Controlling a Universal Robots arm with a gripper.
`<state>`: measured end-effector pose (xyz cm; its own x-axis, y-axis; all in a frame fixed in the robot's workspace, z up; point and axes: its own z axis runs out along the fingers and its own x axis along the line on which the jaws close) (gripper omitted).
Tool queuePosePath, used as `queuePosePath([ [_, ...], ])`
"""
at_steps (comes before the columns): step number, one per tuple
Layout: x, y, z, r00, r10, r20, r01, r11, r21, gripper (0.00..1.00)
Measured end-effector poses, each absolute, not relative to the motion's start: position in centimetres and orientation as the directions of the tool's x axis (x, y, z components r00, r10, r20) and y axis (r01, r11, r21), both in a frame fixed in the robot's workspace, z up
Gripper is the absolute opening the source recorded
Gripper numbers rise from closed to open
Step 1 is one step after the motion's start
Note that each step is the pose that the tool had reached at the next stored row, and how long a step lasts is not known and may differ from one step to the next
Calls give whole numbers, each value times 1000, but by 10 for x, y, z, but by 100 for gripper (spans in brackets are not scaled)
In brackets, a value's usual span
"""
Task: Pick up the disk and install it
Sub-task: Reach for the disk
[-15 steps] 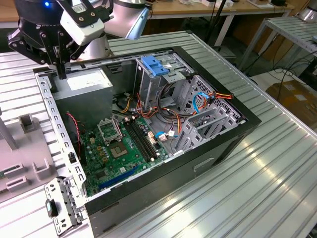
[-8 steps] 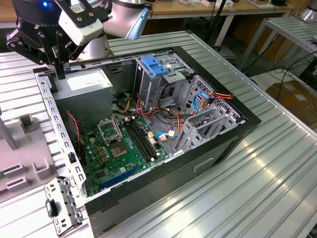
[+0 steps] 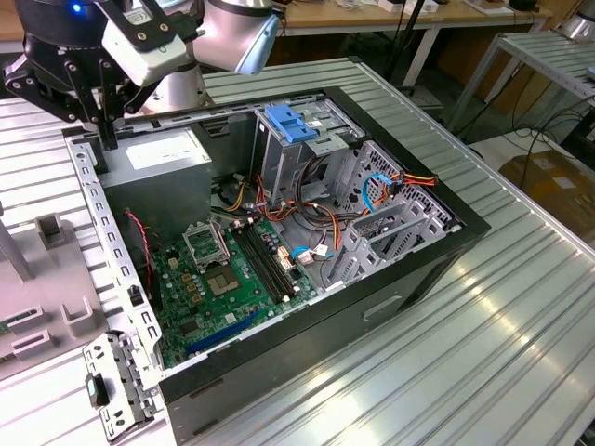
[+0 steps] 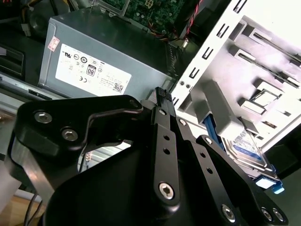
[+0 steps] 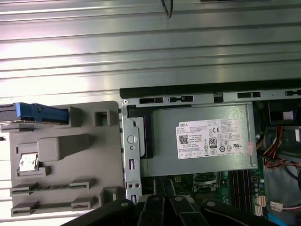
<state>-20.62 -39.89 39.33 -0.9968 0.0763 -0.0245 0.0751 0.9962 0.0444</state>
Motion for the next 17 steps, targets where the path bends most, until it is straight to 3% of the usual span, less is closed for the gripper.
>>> queuePosePath([
  [17, -221, -399, 393, -997, 76, -25, 75, 996, 44, 11],
])
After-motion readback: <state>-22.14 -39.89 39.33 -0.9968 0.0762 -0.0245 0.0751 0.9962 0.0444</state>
